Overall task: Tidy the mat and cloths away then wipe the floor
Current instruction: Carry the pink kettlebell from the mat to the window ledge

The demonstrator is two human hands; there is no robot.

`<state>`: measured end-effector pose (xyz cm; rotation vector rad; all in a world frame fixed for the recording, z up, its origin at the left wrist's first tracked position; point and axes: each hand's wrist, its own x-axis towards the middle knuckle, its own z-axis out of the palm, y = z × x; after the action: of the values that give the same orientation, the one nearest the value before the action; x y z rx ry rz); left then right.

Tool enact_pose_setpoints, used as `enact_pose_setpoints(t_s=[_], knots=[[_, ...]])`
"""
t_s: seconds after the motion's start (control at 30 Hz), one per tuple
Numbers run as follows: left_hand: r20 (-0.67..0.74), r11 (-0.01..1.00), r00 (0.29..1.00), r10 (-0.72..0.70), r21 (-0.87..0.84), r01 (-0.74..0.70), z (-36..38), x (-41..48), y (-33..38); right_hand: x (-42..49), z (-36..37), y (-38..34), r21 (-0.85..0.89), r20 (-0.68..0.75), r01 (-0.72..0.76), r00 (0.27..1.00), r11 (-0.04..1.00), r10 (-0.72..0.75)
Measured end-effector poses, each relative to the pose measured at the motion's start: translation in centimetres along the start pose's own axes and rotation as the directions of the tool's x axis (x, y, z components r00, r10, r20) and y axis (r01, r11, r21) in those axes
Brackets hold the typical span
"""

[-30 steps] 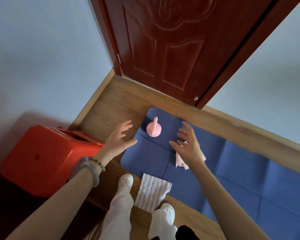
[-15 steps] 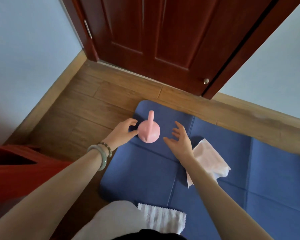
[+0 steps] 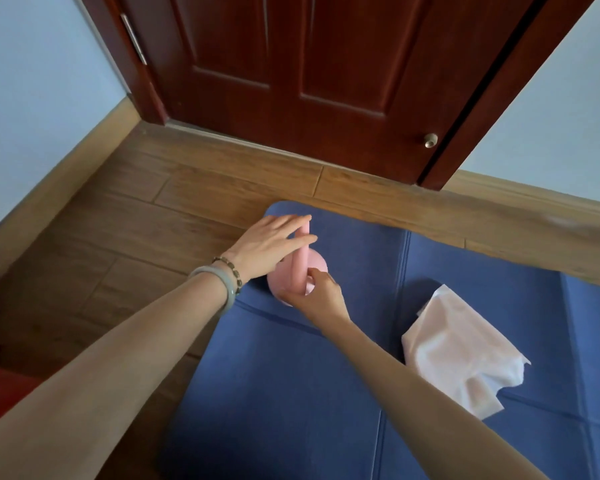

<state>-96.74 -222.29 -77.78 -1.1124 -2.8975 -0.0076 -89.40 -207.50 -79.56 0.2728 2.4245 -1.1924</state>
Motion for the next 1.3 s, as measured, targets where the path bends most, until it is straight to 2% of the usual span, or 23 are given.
enact_pose_setpoints(t_s=[0.07,0.17,0.27,0.33,0.57,0.73,0.9,1.1,1.3], knots=[[-0.006,0.998,0.999,0.044,0.044,-0.044,0.5,1.0,-0.5,-0.1,0.8,-0.1,0.075,-0.060,0.007,0.998,0.997,-0.002],[-0.013,0.995,0.995,0.097,0.019,-0.097,1.0,1.9,-0.2,-0.7,1.6,-0.6,0.213,-0.091,-0.035,0.994,0.976,0.056],[-0.052,0.992,0.991,0.120,0.055,-0.117,0.8,1.5,0.4,-1.2,0.8,-0.4,0.235,-0.134,-0.082,0.984,0.969,0.115],[-0.073,0.992,0.991,0.116,0.062,-0.112,0.3,0.3,0.0,-1.3,-0.7,0.1,0.197,-0.146,-0.080,0.983,0.977,0.110],[0.060,0.994,0.997,0.057,-0.092,-0.051,-3.2,-4.7,2.1,-3.7,-5.8,0.1,-0.078,-0.028,0.060,0.998,0.995,-0.062],[0.143,0.975,0.987,0.079,-0.215,-0.047,-11.7,-5.3,5.1,-11.5,-11.1,-3.5,-0.064,-0.021,0.072,0.997,0.995,-0.073],[0.198,0.962,0.974,0.110,-0.267,-0.054,-24.9,-5.3,9.3,-20.4,-18.8,-9.3,-0.071,-0.017,0.045,0.999,0.996,-0.047],[0.211,0.954,0.966,0.147,-0.287,-0.082,-41.6,-4.3,14.1,-31.9,-30.2,-17.4,-0.129,-0.002,0.019,1.000,0.991,-0.020],[0.195,0.934,0.962,0.193,-0.337,-0.119,-54.9,-4.2,20.0,-42.5,-39.8,-23.1,-0.127,-0.079,-0.048,0.996,0.991,0.038]])
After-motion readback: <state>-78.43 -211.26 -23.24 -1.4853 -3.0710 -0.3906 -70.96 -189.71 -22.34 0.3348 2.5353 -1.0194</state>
